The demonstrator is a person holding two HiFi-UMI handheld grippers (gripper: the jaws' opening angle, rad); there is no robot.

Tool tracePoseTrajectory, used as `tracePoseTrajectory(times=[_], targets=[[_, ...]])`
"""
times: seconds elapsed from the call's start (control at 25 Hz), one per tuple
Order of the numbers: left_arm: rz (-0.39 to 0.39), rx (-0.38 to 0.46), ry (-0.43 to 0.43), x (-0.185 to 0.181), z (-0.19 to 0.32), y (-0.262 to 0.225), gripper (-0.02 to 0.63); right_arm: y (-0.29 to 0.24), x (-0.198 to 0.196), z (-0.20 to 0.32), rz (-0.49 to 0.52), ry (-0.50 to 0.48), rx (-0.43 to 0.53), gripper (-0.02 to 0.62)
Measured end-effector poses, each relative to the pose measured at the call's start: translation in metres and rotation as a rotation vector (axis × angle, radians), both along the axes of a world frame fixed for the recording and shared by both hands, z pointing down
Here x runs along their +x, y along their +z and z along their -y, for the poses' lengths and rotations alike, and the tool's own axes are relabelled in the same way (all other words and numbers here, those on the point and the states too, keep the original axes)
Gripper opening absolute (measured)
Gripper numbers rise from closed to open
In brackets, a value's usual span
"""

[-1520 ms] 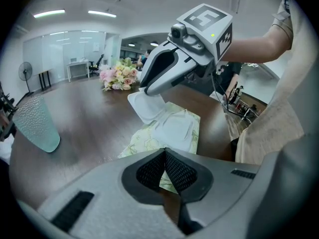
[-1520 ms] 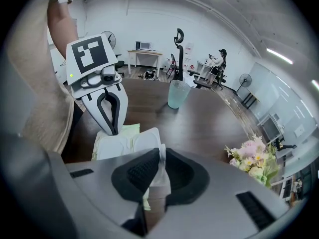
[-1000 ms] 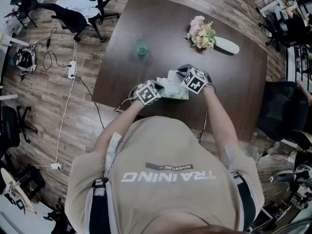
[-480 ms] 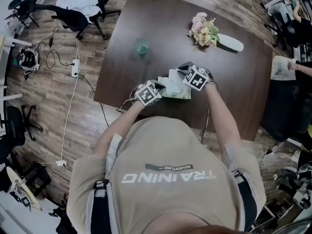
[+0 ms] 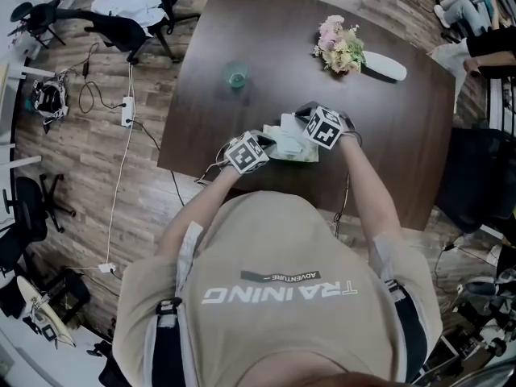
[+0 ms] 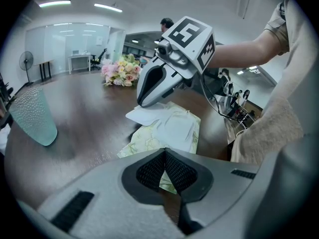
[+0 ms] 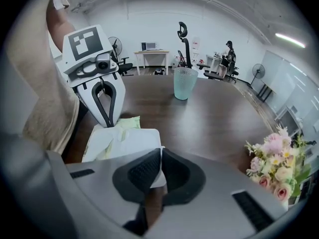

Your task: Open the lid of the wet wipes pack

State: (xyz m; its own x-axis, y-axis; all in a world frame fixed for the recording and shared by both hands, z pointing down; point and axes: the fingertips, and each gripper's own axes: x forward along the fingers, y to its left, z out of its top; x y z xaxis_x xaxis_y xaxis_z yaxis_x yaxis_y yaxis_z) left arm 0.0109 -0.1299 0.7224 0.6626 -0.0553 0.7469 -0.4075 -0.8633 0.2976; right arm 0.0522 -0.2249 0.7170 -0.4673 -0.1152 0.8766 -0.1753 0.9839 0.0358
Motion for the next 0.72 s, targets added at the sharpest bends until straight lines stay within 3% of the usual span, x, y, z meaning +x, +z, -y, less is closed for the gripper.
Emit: tracePoseTrajectory(times=[0.72], targets=[[-0.022,0.012,0.009,0.004,0.003,0.000,0.009,0.015,0.000,-0.006,-0.050,0.007,-0.043,0.015]])
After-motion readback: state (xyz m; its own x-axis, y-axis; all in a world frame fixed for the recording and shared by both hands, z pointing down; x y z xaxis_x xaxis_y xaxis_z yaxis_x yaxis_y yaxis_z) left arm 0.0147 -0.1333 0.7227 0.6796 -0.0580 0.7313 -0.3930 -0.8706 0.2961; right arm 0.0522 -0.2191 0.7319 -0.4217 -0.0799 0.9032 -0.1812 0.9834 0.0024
